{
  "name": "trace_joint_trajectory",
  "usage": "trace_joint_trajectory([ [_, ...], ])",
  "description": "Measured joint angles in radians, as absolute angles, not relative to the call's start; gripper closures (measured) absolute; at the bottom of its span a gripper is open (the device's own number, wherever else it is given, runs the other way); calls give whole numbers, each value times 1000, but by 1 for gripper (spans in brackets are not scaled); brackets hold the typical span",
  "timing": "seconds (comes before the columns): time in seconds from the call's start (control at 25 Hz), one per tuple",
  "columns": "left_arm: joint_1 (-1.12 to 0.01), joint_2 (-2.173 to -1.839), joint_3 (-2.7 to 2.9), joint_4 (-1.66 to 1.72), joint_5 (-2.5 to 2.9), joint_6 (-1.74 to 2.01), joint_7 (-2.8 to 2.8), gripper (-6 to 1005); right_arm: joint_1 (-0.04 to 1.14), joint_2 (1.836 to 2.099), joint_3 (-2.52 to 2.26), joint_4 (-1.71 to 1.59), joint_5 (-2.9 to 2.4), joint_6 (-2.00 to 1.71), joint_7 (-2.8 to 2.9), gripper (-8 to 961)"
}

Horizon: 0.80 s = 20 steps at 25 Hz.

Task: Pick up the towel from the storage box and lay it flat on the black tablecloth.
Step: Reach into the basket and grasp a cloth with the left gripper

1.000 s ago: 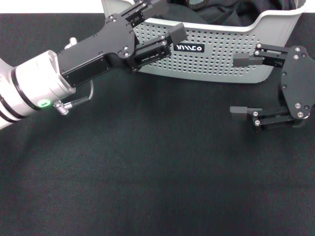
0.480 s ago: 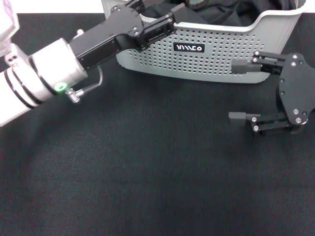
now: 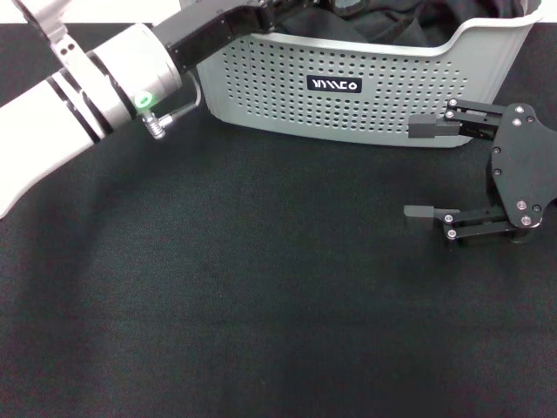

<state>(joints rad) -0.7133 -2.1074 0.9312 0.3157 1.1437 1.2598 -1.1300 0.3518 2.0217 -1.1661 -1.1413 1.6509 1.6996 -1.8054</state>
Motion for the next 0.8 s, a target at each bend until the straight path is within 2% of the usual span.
trace_joint_trajectory([
  [0.72, -734, -2108, 1011, 318, 1082, 1158, -1231, 172, 356, 2022, -1160, -1145, 1651, 1700, -1815, 103],
  [0.8, -727, -2107, 1011, 318, 1084, 1161, -1239, 199, 357, 2022, -1160, -1145, 1651, 1700, -1815, 104],
])
